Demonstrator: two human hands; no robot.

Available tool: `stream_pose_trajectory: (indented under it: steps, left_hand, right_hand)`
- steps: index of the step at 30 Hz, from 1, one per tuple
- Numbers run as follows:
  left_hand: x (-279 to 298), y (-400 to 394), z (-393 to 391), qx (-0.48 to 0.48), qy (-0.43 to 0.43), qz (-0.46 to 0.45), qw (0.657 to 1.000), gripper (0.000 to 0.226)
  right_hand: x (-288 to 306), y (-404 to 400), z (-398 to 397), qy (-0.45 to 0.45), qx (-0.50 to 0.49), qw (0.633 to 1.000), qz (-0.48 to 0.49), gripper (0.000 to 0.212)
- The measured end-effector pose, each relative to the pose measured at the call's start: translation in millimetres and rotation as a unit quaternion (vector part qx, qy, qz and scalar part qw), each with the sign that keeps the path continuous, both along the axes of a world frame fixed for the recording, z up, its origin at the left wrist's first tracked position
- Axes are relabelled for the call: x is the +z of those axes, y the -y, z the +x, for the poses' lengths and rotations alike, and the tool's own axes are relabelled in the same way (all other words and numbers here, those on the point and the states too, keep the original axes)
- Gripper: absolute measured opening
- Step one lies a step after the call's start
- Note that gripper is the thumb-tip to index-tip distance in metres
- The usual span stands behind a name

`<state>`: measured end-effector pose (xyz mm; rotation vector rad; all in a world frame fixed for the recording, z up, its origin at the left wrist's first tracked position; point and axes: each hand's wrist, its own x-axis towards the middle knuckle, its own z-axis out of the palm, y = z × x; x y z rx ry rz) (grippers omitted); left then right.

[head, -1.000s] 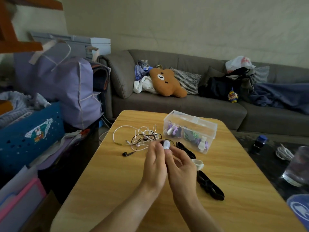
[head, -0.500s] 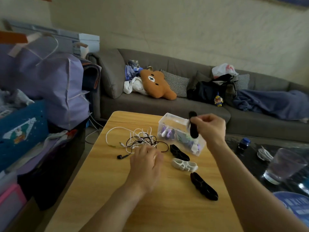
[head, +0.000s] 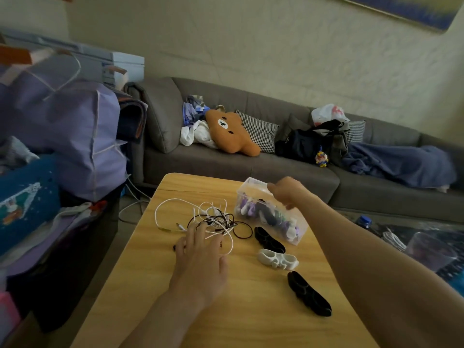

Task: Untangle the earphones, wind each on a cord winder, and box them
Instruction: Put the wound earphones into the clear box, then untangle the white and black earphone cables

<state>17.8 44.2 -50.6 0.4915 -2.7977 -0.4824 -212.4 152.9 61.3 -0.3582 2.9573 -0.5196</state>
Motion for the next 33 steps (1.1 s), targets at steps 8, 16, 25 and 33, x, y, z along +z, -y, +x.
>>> stream_pose_trajectory:
  steps: [8,16,25,33]
  left_hand:
    - [-8,12,2,-0.017,0.072,0.003,0.997,0.044]
    - [5,17,25,-0.039,-0.125,0.085,0.988,0.019]
    - [0,32,18,-0.062,-0.153,0.072,0.984,0.051]
    - [12,24,23,-0.076,-0.075,0.199,0.974,0.020]
  right_hand:
    - [-24,22,94,-0.060,0.264,0.961,-0.053,0.048]
    - [-103,26,115,-0.071,0.273,0.955,-0.091,0.017]
    - [-104,-30,141,-0.046,0.276,0.940,-0.196,0.006]
    - [-84,-54,156,0.002,0.292,0.940,-0.176,0.064]
